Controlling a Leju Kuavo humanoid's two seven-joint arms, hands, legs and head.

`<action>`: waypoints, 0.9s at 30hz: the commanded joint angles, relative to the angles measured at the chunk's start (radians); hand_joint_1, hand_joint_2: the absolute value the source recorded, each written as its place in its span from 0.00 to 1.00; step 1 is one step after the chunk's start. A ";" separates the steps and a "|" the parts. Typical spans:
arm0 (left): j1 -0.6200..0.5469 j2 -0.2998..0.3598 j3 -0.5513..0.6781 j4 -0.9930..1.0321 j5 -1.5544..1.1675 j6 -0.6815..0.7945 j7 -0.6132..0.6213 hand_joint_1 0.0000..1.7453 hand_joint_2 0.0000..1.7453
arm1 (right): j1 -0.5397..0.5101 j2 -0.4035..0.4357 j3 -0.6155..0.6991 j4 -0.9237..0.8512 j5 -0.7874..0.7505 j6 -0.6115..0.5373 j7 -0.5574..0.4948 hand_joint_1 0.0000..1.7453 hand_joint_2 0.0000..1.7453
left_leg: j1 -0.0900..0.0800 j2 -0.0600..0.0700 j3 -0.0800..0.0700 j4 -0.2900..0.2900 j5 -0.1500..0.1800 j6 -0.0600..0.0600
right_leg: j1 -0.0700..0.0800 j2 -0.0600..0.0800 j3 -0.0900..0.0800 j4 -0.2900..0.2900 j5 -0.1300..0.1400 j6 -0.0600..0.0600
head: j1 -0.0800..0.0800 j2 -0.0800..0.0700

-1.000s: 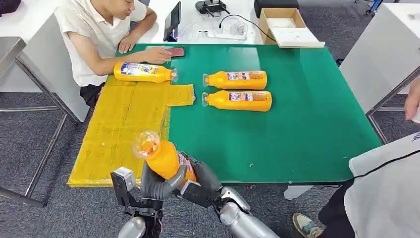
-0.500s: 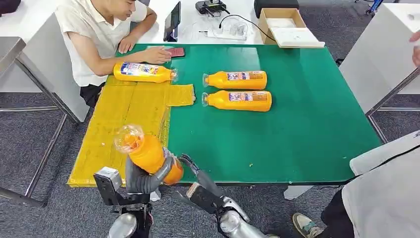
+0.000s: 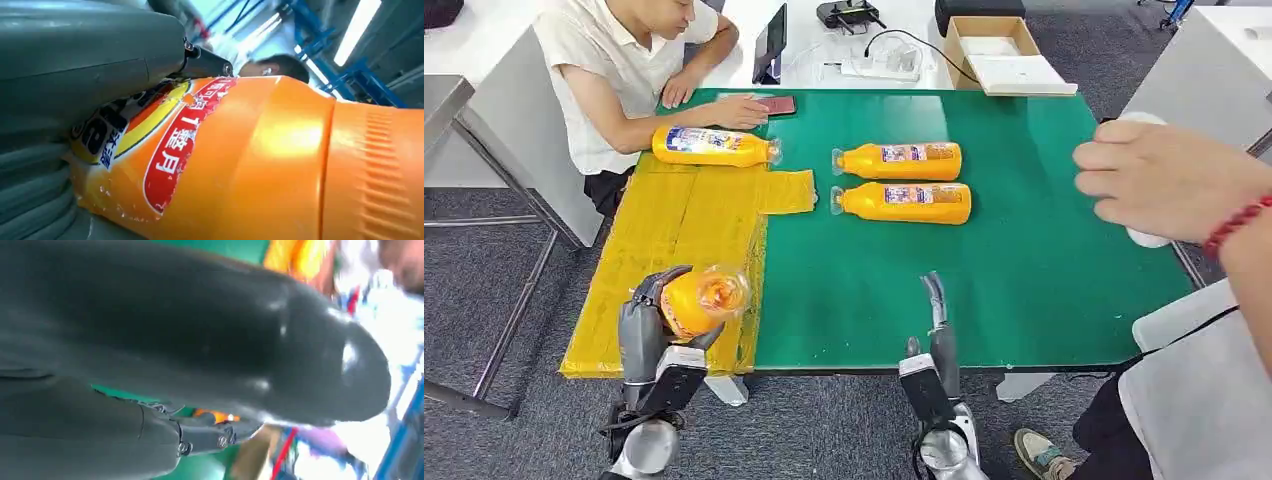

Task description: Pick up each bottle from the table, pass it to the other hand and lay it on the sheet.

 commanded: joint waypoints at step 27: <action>-0.521 -0.007 0.078 0.993 -0.213 -0.533 0.195 0.00 1.00 | -0.046 0.088 -0.136 0.118 -0.072 0.122 -0.076 0.00 0.00 | 0.001 0.001 0.008 -0.002 0.003 -0.003 | 0.001 0.000 0.008 0.001 0.002 -0.003 | 0.000 0.000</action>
